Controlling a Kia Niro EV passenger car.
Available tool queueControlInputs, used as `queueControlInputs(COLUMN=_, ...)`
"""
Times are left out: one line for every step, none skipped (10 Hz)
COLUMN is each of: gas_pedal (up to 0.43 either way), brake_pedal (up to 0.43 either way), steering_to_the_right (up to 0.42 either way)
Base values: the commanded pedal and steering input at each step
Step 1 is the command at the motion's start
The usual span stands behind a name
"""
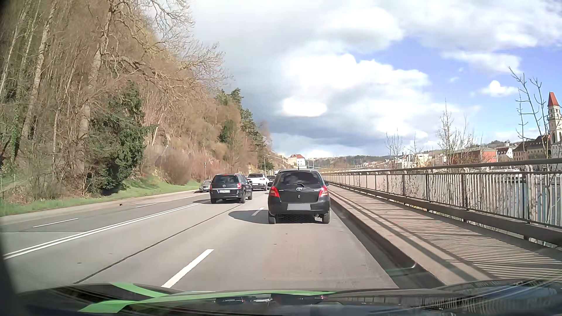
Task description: Follow the waypoints while adhering to traffic rules and regulations
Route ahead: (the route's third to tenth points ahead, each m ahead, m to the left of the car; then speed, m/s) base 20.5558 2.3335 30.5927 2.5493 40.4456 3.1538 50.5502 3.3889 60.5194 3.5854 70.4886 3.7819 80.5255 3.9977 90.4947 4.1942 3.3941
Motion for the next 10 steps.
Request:
queueControlInputs(gas_pedal=0.0, brake_pedal=0.012, steering_to_the_right=-0.004)
queueControlInputs(gas_pedal=0.0, brake_pedal=0.018, steering_to_the_right=-0.005)
queueControlInputs(gas_pedal=0.0, brake_pedal=0.018, steering_to_the_right=-0.005)
queueControlInputs(gas_pedal=0.0, brake_pedal=0.024, steering_to_the_right=-0.006)
queueControlInputs(gas_pedal=0.0, brake_pedal=0.03, steering_to_the_right=-0.006)
queueControlInputs(gas_pedal=0.0, brake_pedal=0.037, steering_to_the_right=-0.006)
queueControlInputs(gas_pedal=0.0, brake_pedal=0.037, steering_to_the_right=-0.006)
queueControlInputs(gas_pedal=0.0, brake_pedal=0.043, steering_to_the_right=-0.006)
queueControlInputs(gas_pedal=0.0, brake_pedal=0.055, steering_to_the_right=-0.006)
queueControlInputs(gas_pedal=0.0, brake_pedal=0.067, steering_to_the_right=-0.006)
